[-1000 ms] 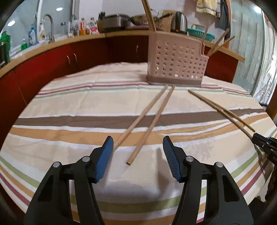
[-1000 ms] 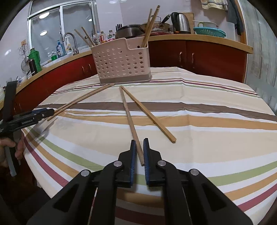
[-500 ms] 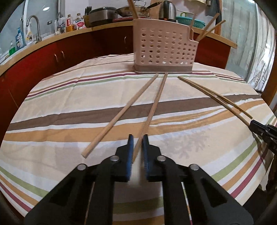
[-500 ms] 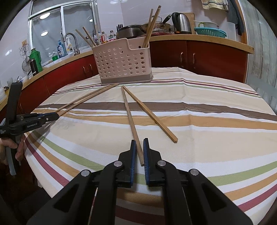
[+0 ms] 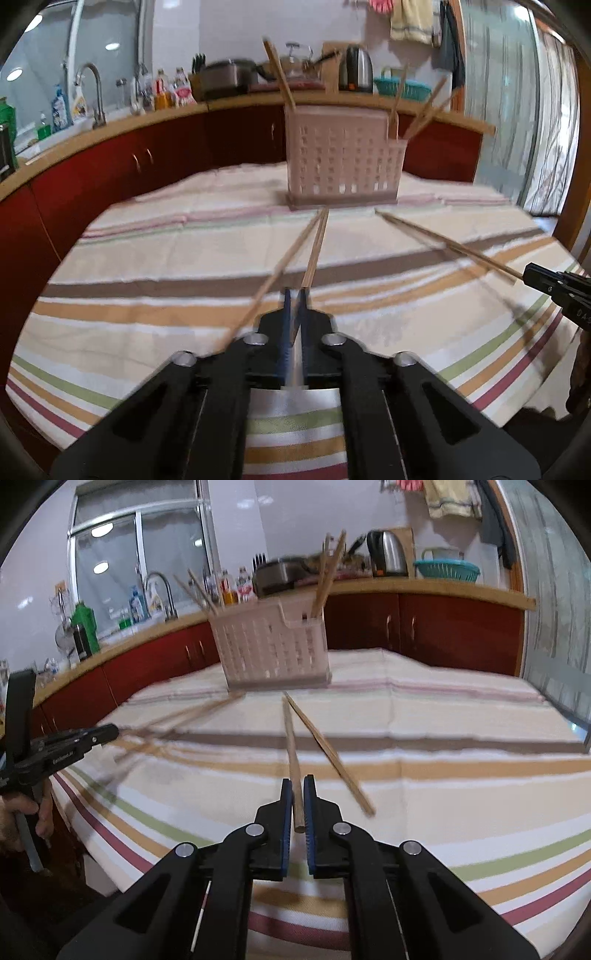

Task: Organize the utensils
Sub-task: 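Close the right tool on a chopstick while the left tool grasps another chopstick, then lift both held chopsticks upright and carry them above the beige basket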

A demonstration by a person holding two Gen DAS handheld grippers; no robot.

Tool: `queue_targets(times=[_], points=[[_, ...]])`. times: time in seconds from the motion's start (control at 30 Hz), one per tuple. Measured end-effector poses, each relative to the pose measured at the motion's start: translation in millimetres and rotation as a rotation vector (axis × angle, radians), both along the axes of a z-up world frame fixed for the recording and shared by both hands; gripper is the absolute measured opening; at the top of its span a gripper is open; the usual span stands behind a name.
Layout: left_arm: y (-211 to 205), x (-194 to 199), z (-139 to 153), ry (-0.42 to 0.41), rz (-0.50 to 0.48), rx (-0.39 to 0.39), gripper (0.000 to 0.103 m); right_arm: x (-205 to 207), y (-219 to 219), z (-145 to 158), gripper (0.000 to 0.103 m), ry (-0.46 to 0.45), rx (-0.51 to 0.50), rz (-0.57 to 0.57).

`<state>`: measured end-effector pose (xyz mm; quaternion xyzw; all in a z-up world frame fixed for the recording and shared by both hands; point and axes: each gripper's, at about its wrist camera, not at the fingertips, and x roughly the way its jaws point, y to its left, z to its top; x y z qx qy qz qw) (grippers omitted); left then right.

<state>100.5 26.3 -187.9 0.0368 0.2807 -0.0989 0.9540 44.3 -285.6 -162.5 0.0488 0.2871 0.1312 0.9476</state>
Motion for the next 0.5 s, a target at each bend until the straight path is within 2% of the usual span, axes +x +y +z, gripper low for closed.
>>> queue_targets(times=[0.17,0.27,0.37,0.47,0.5], points=[[2.4,-18.3,40.6,-0.108,-0.006,-0.025,0.001,-6.4,-4.2,40.5,0.006,-0.093,0.023,-0.005],[3.2,-23.5,55.2,-0.137,-0.019,-0.038,0.001,-8.5,-4.0,55.8,0.006,-0.126,0.02,-0.006],[0.5,-19.2,47.4,-0.101,-0.034,-0.027,0.001,-7.1,-2.5,53.9,0.006,-0.123,0.011,-0.004],[-3.3,-13.4,25.7,-0.035,-0.047,-0.015,0.001,-4.6,-0.8,39.5,0.006,-0.082,0.013,-0.002],[-3.3,-13.3,20.0,-0.023,-0.052,-0.016,0.004,-4.5,0.1,34.4,0.006,-0.07,0.01,0.0]])
